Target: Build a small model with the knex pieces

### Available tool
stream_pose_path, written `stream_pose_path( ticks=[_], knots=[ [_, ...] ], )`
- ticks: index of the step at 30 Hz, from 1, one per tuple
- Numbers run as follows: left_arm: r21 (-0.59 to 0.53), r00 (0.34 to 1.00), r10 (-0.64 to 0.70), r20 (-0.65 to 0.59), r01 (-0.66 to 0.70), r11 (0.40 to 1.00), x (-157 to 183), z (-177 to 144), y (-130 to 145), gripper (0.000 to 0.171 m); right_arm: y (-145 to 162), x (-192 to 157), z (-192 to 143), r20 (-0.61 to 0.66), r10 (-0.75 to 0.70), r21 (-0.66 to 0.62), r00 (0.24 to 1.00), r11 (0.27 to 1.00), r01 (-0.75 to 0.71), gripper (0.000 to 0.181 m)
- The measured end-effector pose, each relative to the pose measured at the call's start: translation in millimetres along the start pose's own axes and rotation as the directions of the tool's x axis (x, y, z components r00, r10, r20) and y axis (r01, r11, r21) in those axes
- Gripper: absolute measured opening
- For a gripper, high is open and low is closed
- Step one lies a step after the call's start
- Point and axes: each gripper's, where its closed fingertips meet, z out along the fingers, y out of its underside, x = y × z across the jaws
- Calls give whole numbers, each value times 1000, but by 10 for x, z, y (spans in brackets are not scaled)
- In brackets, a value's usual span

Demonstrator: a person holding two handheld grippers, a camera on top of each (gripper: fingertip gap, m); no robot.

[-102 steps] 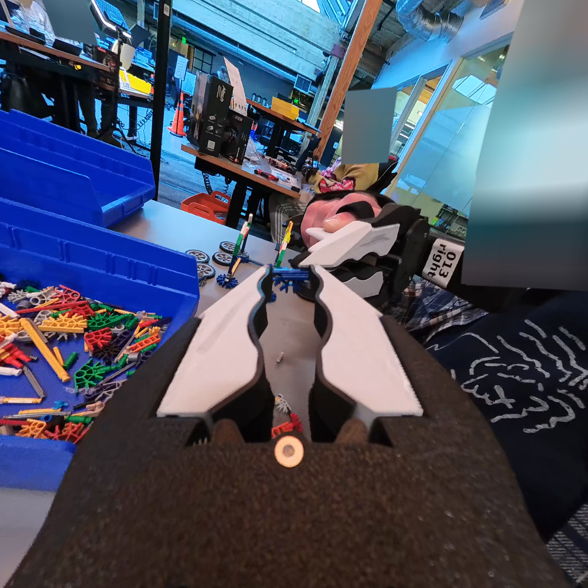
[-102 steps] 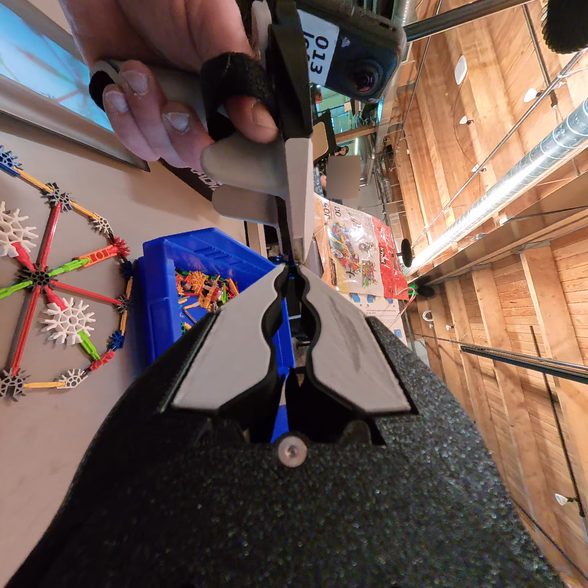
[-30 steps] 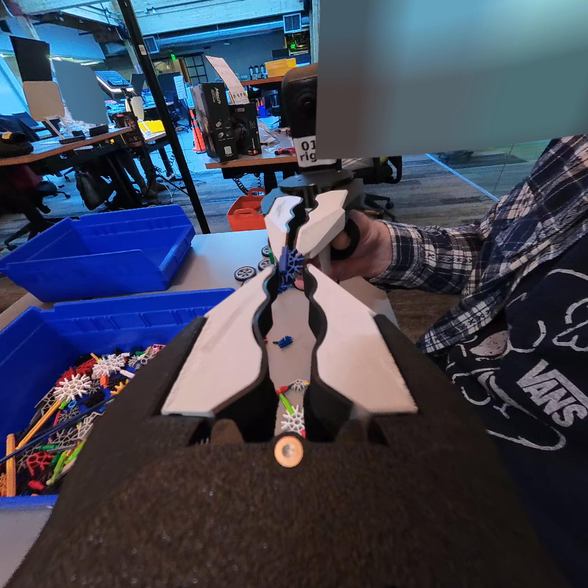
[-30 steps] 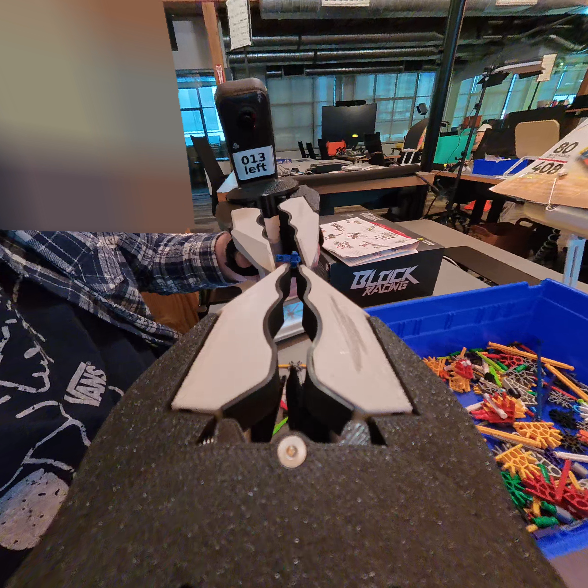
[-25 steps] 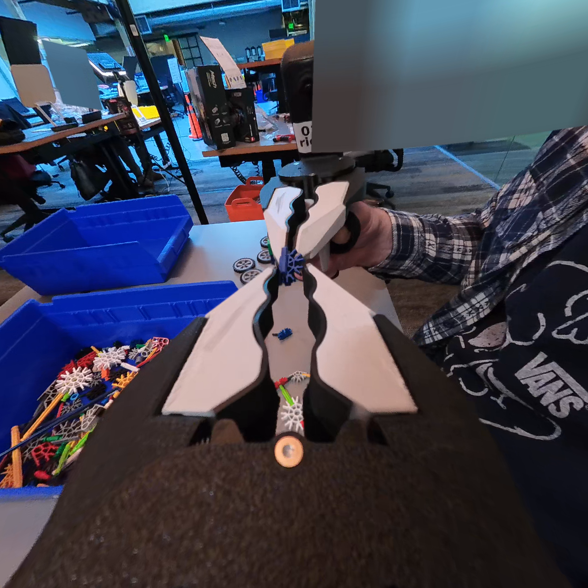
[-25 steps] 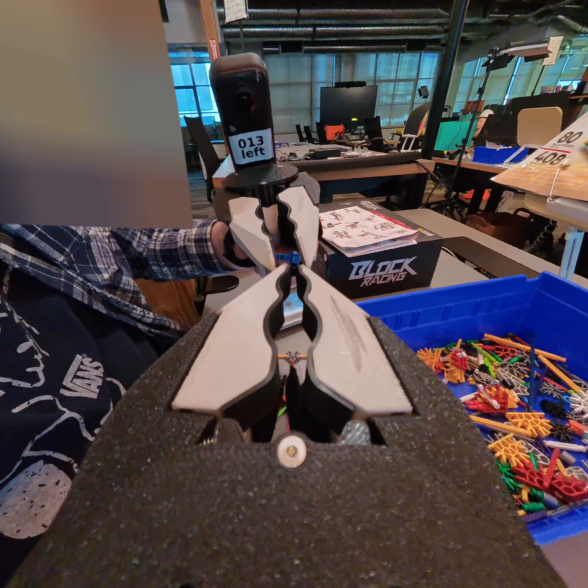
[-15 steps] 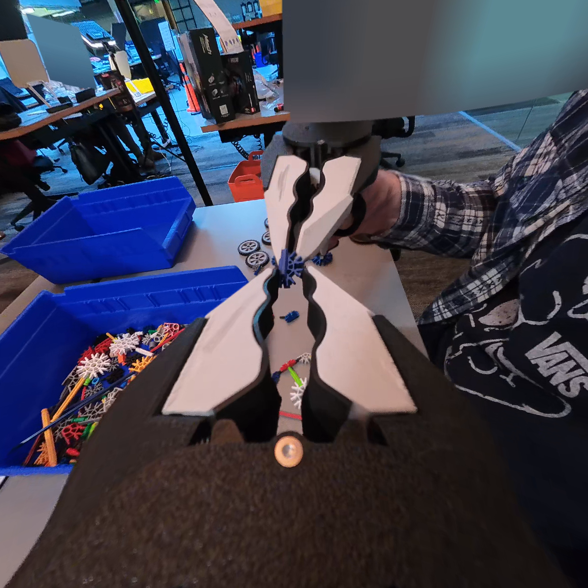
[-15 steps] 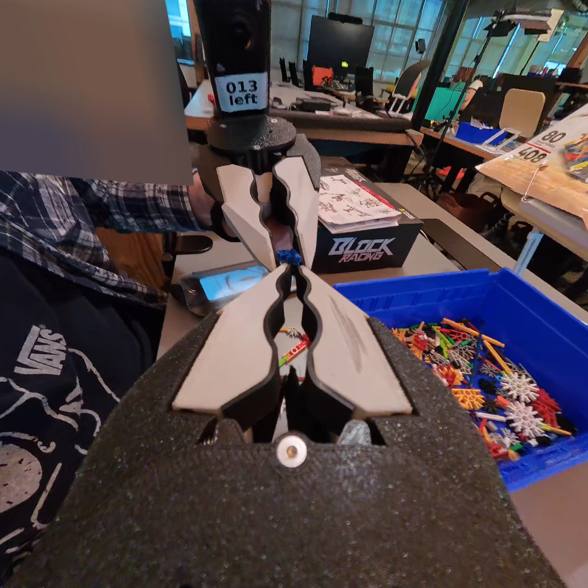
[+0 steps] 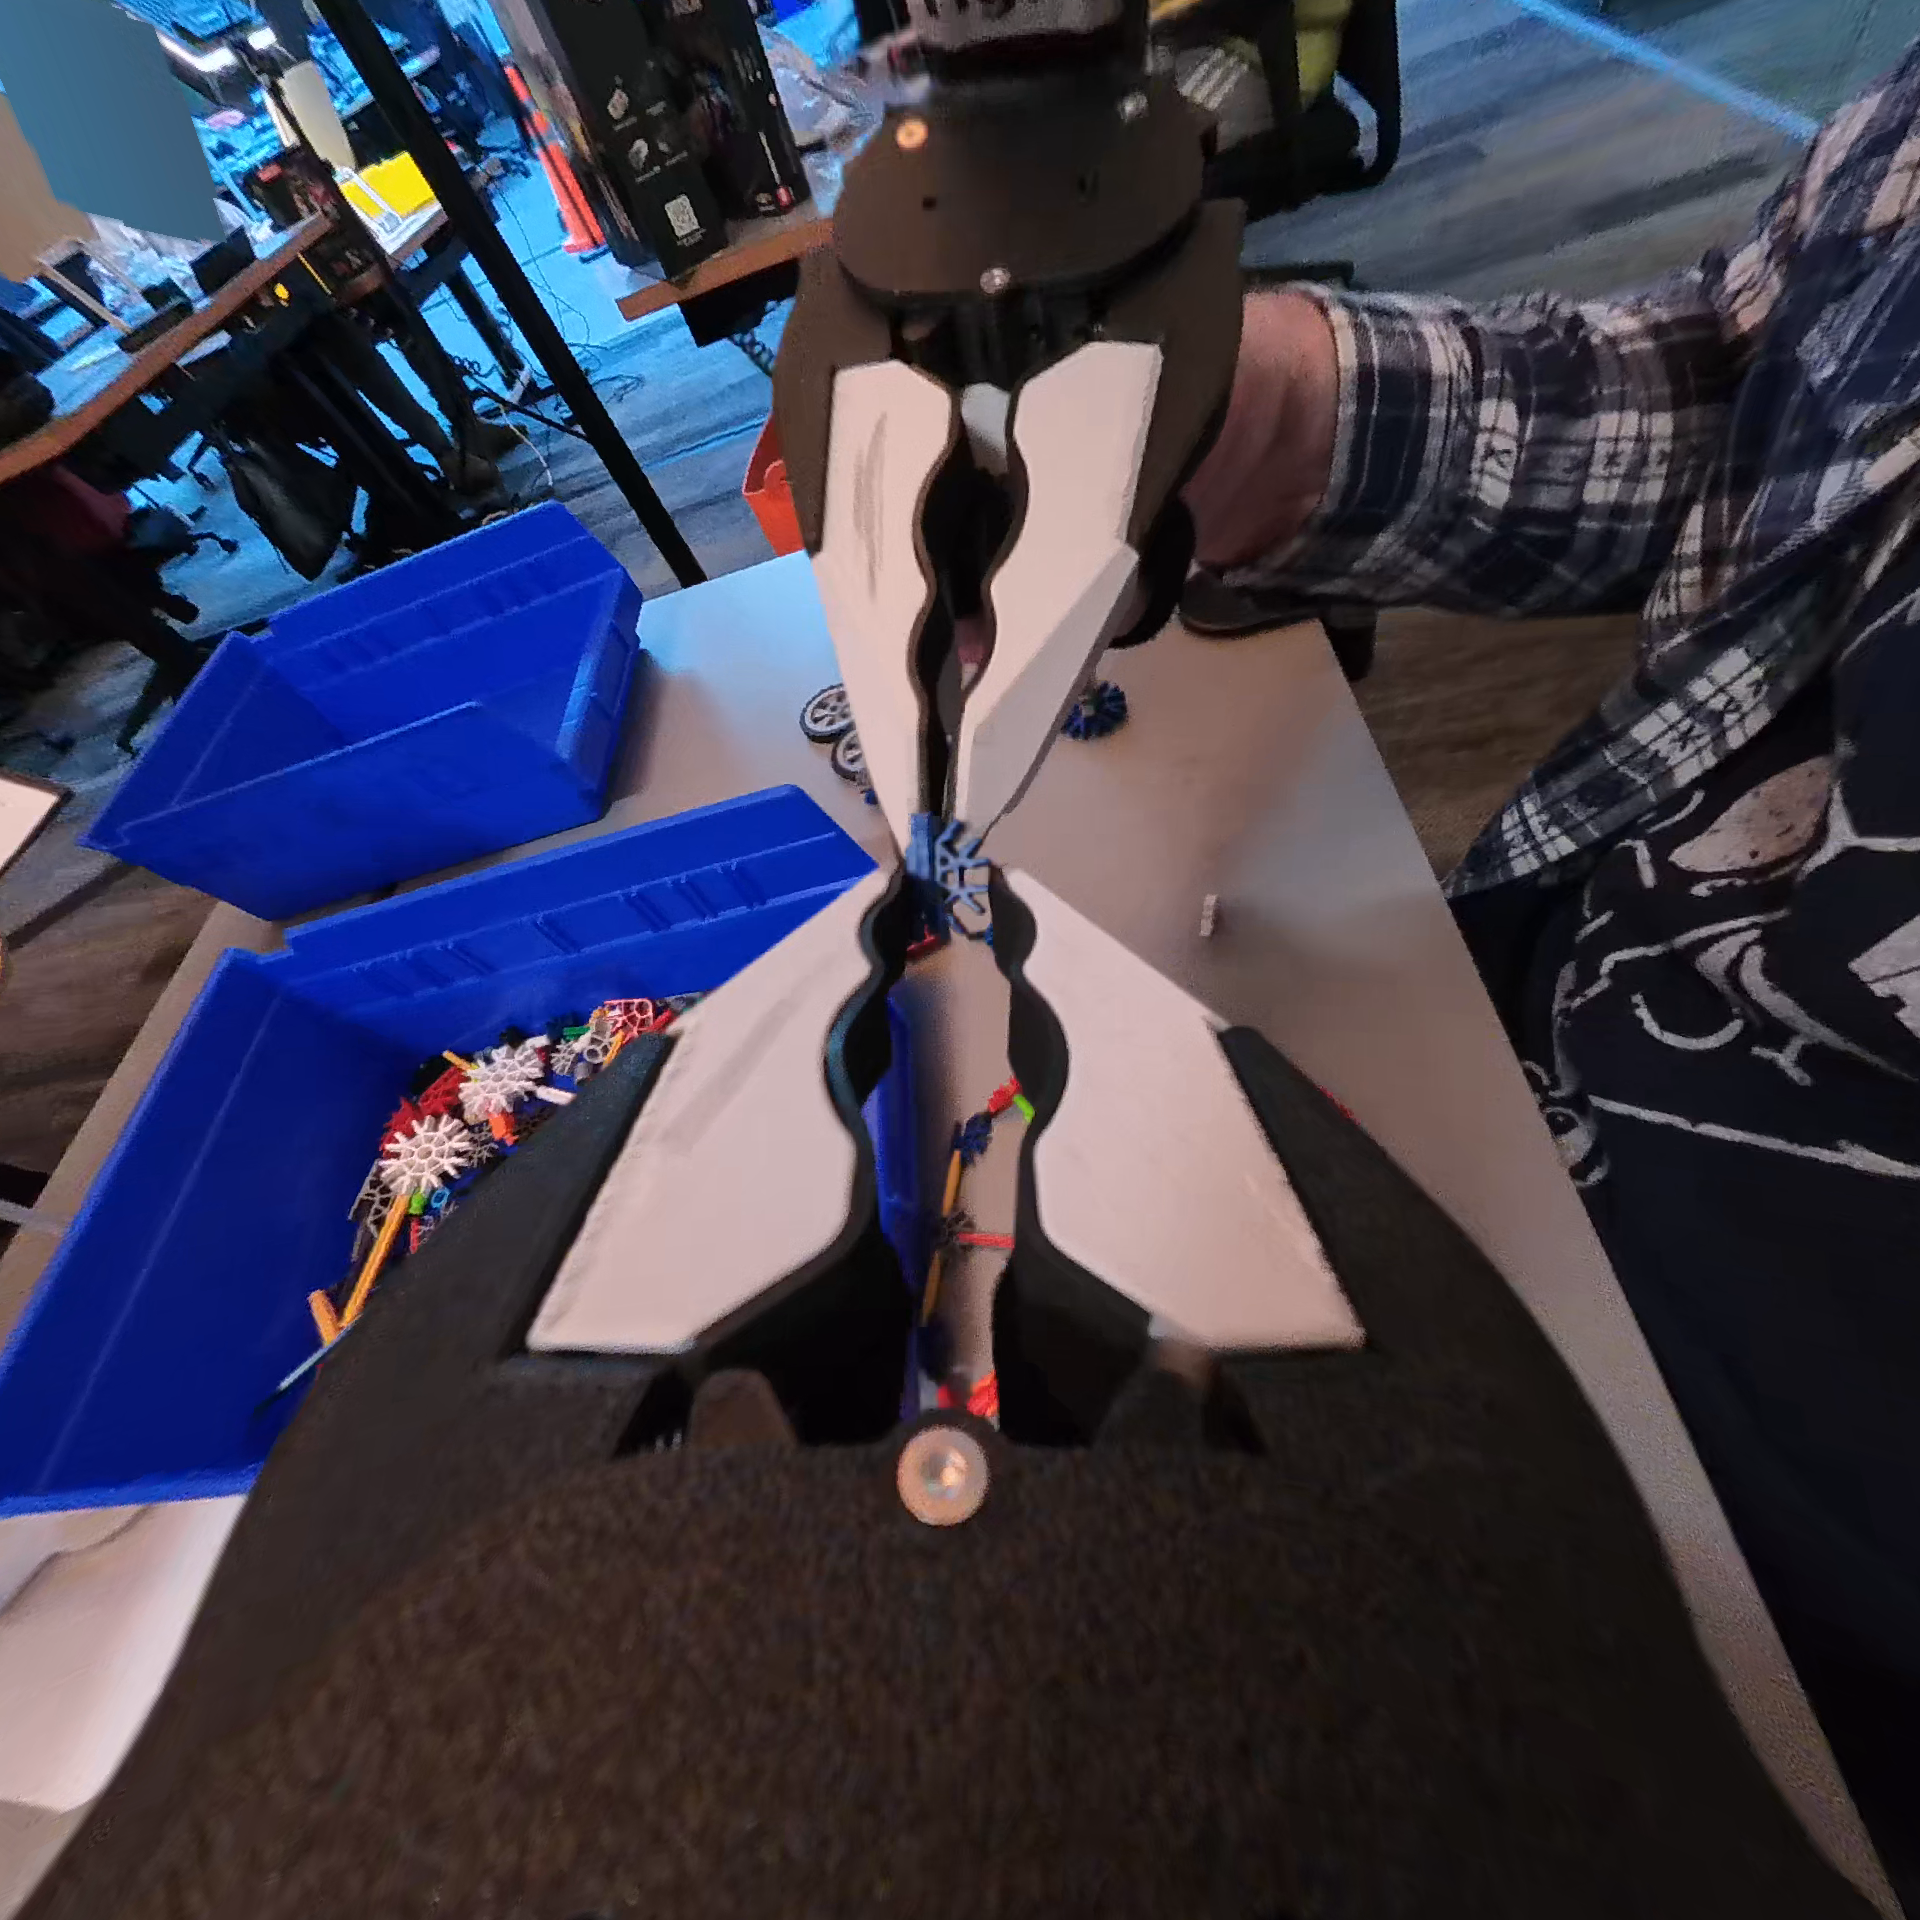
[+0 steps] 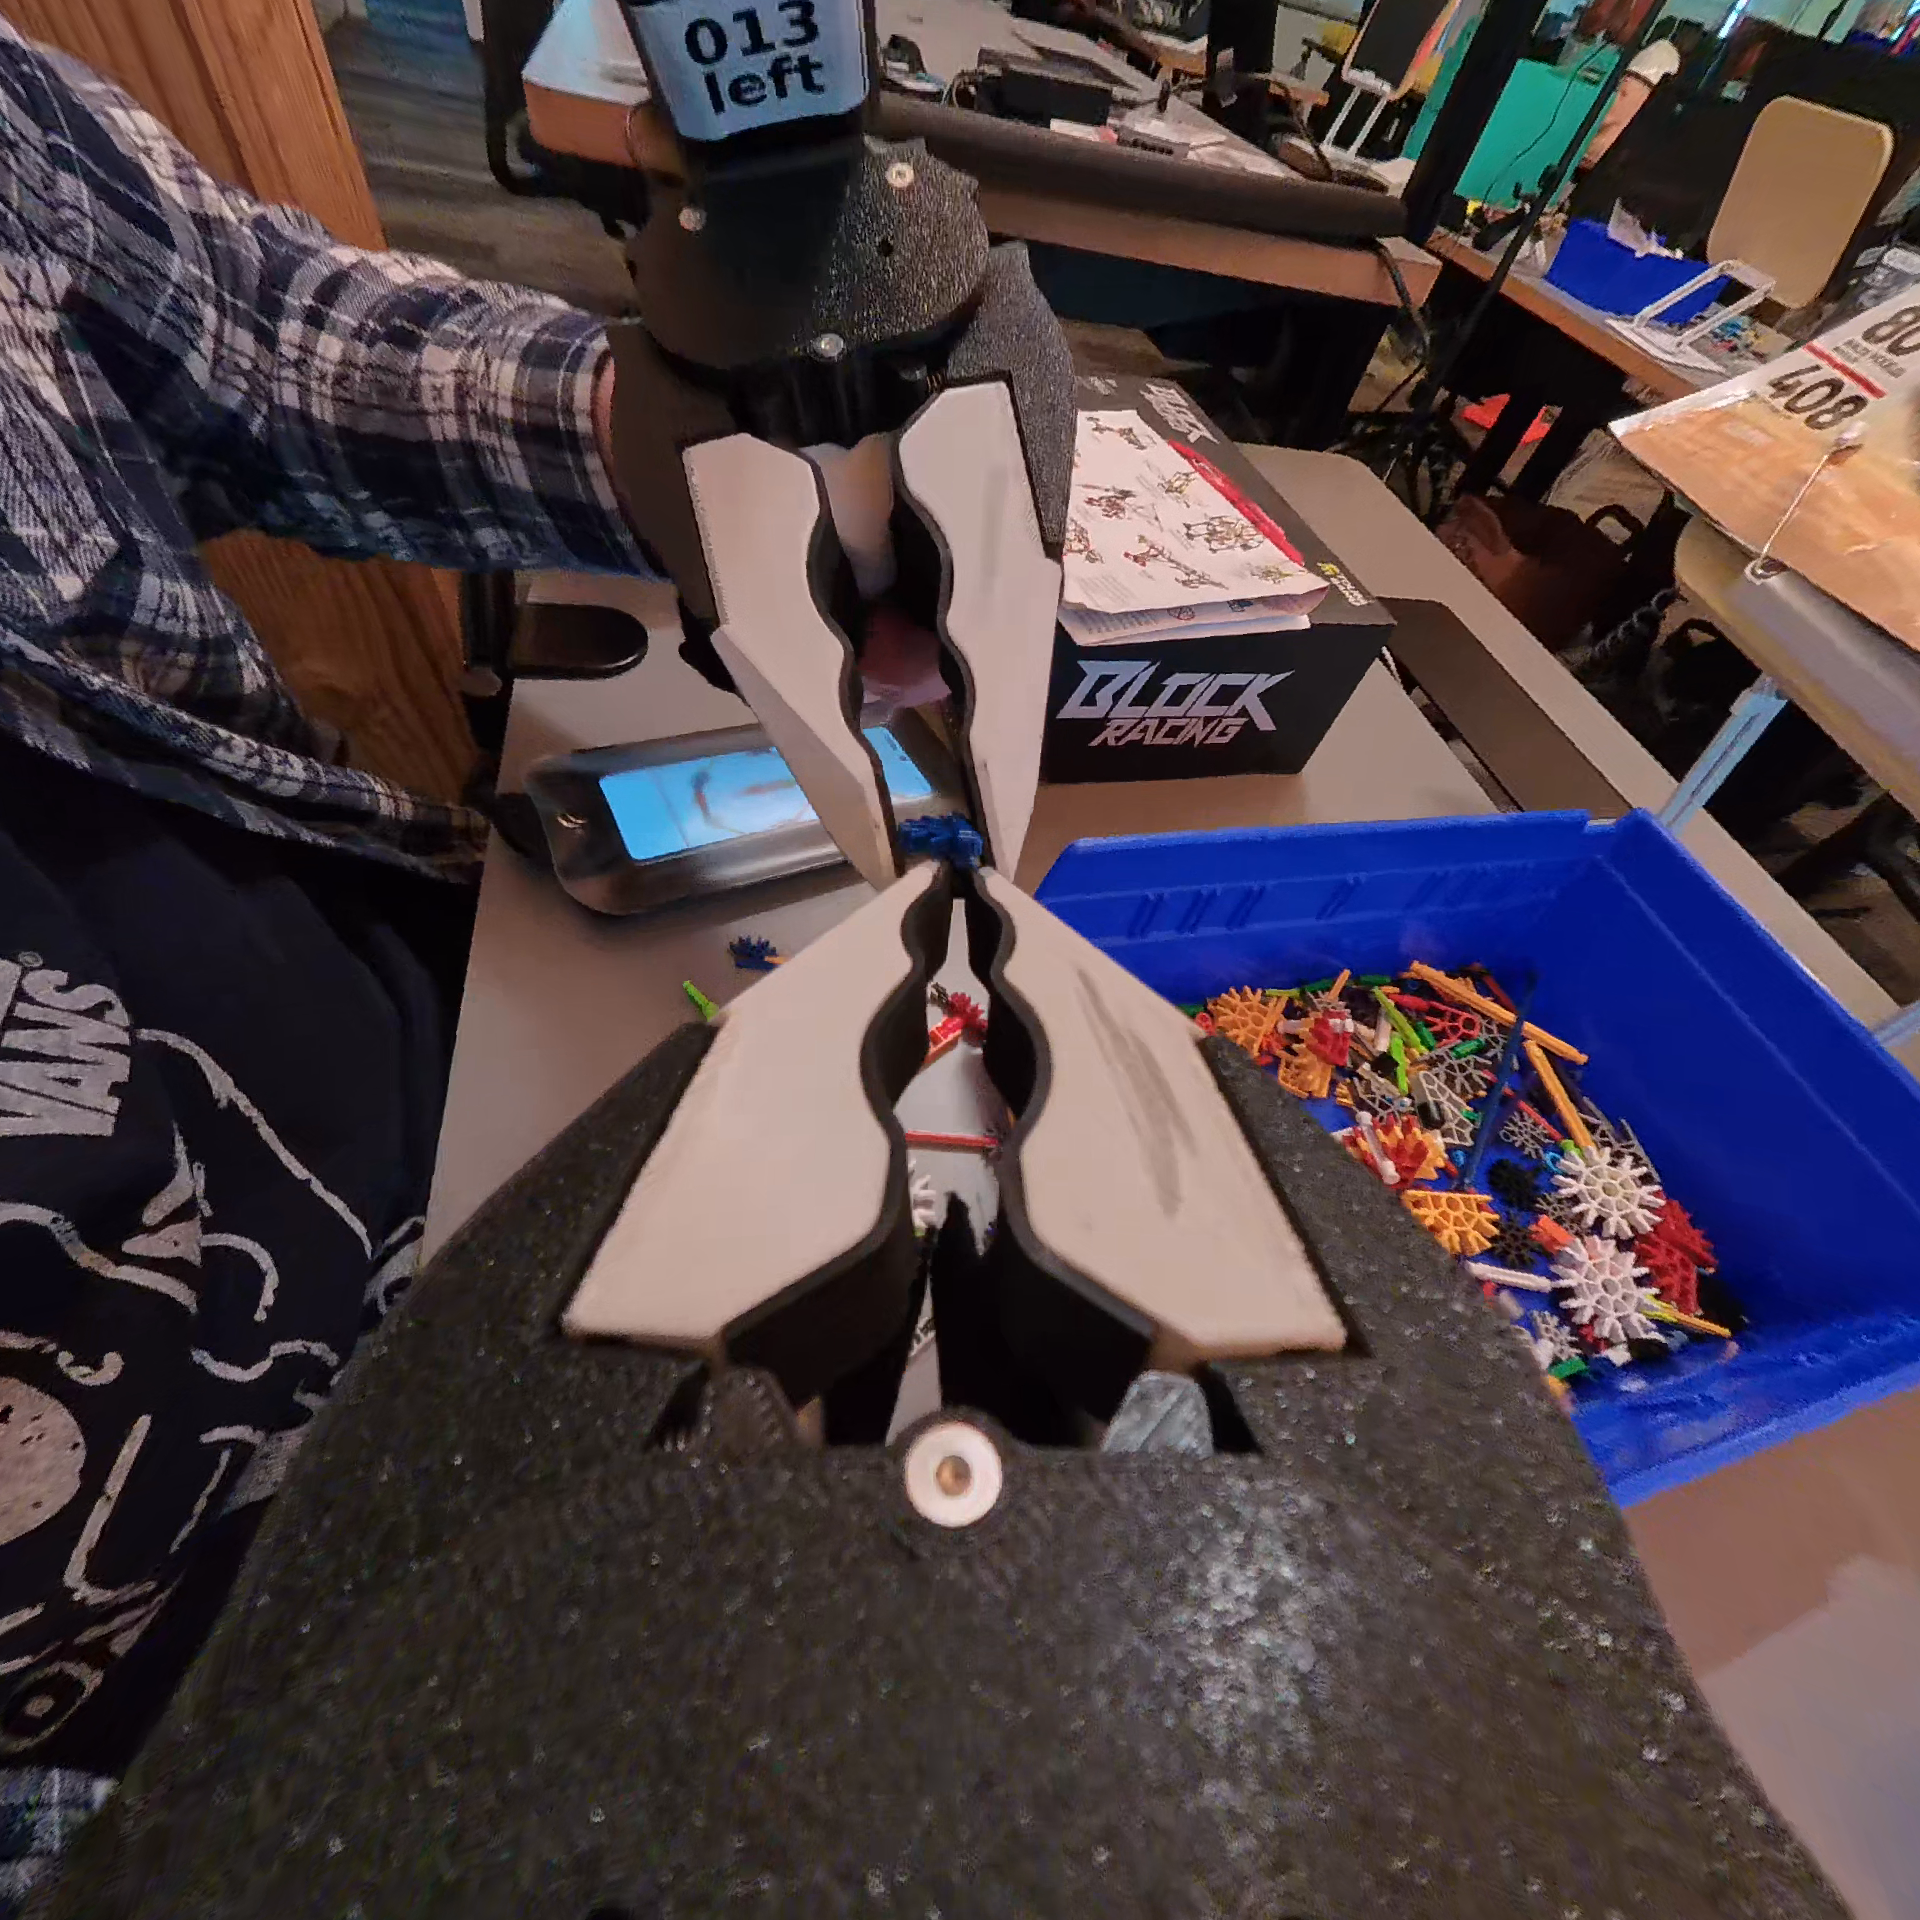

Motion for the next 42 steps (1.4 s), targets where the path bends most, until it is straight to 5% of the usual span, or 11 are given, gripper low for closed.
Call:
stream_pose_path(
  ticks=[13, 25, 36, 42],
  knots=[
    [-163, 986, 164, 6, -161, 973, 30, 53, 243, 12, 221, -15, 92, -37, -163, -228, 986, 962, 150, 0],
    [-202, 965, 259, 46, -245, 948, 13, 82, 292, 9, 277, 9, 137, -3, -140, -251, 990, 959, 135, 0],
    [-117, 999, 29, 28, -26, 993, -62, 100, 326, 9, 319, 103, 184, -53, -299, -330, 953, 906, 266, 0],
    [-68, 996, -74, 51, 77, 995, -136, 68, 306, 16, 252, 179, 171, -169, -466, -374, 869, 846, 381, 1]
  ],
)
